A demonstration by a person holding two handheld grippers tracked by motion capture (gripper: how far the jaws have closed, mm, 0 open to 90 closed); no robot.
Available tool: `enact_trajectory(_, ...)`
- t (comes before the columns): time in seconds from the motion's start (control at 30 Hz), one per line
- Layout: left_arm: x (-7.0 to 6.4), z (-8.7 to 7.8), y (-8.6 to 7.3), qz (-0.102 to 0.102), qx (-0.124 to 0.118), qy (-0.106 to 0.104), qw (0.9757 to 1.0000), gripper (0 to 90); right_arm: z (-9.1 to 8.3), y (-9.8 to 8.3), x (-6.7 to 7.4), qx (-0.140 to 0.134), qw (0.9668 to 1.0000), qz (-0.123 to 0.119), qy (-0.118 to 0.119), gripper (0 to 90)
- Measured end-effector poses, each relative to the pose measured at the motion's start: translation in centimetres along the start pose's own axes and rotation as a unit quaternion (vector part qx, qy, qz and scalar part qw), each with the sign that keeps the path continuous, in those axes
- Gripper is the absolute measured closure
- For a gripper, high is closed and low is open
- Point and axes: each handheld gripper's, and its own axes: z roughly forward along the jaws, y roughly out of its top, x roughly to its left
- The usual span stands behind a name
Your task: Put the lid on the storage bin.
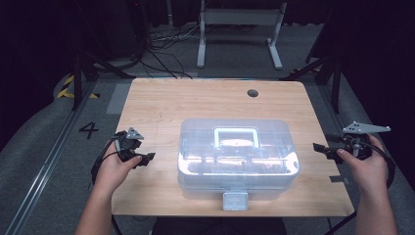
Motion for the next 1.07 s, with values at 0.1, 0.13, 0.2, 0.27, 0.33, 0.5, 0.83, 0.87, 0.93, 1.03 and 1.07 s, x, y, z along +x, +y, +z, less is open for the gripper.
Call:
enact_trajectory(0.1,0.1,0.1,-0.3,-0.006,0.005,-0.002,1.0,30.3,0.7,-0.6,-0.3,0.002,1.0,0.007,0.002,33.3)
enact_trajectory(0.13,0.3,0.2,-0.3,0.001,0.006,0.0,1.0,30.3,0.9,-0.7,-0.4,0.003,1.0,0.005,0.001,33.2)
enact_trajectory(0.2,0.4,0.3,-0.6,-0.001,0.011,-0.001,0.9999,30.2,1.4,-1.0,-0.4,0.007,1.0,-0.001,0.0,33.2)
enact_trajectory(0.27,0.5,0.4,-0.7,-0.003,0.013,0.0,0.9999,30.1,2.1,-1.4,-0.5,0.013,0.9999,-0.004,0.003,33.1)
enact_trajectory(0.33,0.6,0.5,-0.8,-0.005,0.012,0.001,0.9999,29.9,2.7,-1.8,-0.6,0.016,0.9998,-0.008,0.003,33.1)
enact_trajectory(0.5,0.7,0.7,-0.9,-0.006,0.008,-0.001,1.0,29.4,3.9,-2.6,-1.0,0.016,0.9998,-0.007,0.001,30.9)
enact_trajectory(0.83,1.5,0.9,-1.5,-0.039,0.008,0.023,0.9989,29.4,6.1,-4.3,-1.0,0.027,0.9996,-0.003,0.001,30.4)
enact_trajectory(0.87,1.5,1.0,-1.6,-0.043,0.007,0.022,0.9988,29.3,6.3,-4.5,-1.0,0.027,0.9996,-0.001,0.002,30.4)
enact_trajectory(0.93,1.5,1.3,-1.7,-0.035,0.007,0.022,0.9991,29.3,6.6,-4.7,-1.0,0.028,0.9996,-0.002,0.001,30.4)
enact_trajectory(1.03,1.4,1.6,-1.9,-0.032,0.004,0.02,0.9993,29.1,6.9,-4.9,-0.9,0.024,0.9997,0.001,-0.002,30.4)
enact_trajectory(1.07,1.5,1.7,-1.9,-0.03,0.006,0.02,0.9993,29.0,6.9,-5.0,-0.9,0.022,0.9997,0.002,-0.004,30.4)
